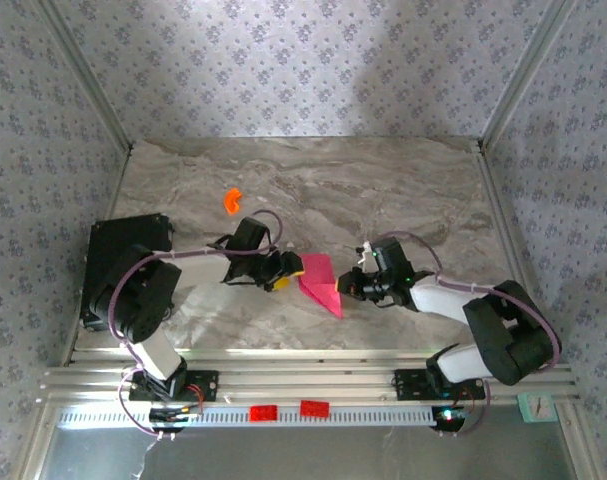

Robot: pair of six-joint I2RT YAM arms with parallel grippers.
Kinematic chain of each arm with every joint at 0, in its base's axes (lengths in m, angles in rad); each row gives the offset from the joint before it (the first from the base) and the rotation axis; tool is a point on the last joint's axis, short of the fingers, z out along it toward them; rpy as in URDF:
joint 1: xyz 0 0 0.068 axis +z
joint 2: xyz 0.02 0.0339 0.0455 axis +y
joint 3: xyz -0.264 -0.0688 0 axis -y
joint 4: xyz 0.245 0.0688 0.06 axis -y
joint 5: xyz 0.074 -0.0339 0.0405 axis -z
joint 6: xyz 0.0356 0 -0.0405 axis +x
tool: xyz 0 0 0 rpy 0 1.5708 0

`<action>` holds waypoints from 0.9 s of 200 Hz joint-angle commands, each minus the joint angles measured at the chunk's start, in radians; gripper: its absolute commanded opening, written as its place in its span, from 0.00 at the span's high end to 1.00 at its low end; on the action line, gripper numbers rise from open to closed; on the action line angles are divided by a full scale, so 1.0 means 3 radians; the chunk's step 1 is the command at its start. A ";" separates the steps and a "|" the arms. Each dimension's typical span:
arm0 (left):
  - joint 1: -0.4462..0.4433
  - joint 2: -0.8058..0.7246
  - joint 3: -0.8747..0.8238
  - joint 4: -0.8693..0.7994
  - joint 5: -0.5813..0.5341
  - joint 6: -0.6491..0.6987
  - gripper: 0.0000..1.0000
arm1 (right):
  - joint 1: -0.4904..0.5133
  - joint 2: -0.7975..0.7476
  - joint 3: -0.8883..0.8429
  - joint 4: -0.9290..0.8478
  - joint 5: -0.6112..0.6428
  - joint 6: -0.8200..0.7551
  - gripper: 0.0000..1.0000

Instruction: Fold a paper plane with a square sheet of paper (pick it up from the middle)

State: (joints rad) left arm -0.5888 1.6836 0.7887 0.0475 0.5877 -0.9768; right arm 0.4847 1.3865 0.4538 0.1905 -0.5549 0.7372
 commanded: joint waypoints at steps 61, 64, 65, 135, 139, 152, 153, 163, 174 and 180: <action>0.0017 0.0319 0.0267 0.0389 0.0479 -0.0125 0.34 | -0.0172 -0.0061 -0.0196 0.0361 -0.0214 0.0097 0.92; 0.0011 0.0331 0.0276 0.0398 0.0484 -0.0132 0.34 | -0.0176 -0.0061 -0.0196 0.0369 -0.0216 0.0099 0.92; 0.0013 0.0335 0.0276 0.0401 0.0485 -0.0136 0.34 | -0.0177 -0.0061 -0.0200 0.0368 -0.0216 0.0099 0.92; -0.0034 0.0613 0.0437 0.0656 0.0605 -0.0341 0.58 | -0.0235 -0.0016 -0.0260 0.0496 -0.0285 0.0118 0.91; -0.0032 0.0630 0.0436 0.0671 0.0612 -0.0359 0.60 | -0.0235 -0.0017 -0.0253 0.0490 -0.0284 0.0120 0.90; -0.0038 0.0667 0.0432 0.0694 0.0606 -0.0430 0.68 | -0.0235 -0.0027 -0.0243 0.0467 -0.0283 0.0140 0.87; -0.0040 0.0667 0.0433 0.0695 0.0604 -0.0433 0.68 | -0.0235 -0.0031 -0.0243 0.0466 -0.0280 0.0143 0.87; -0.0037 0.0662 0.0415 0.0699 0.0570 -0.0458 0.75 | -0.0235 -0.0072 -0.0229 0.0416 -0.0250 0.0149 0.84; -0.0037 0.0628 0.0381 0.0692 0.0491 -0.0468 0.80 | -0.0231 -0.0154 -0.0202 0.0255 -0.0145 0.0111 0.77; -0.0034 0.0610 0.0363 0.0688 0.0450 -0.0480 0.82 | -0.0223 -0.0209 -0.0174 0.0104 -0.0054 0.0077 0.72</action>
State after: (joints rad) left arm -0.5919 1.8740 0.9005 0.2321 0.7399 -1.0985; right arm 0.4210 1.3777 0.3801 0.3168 -0.6182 0.7757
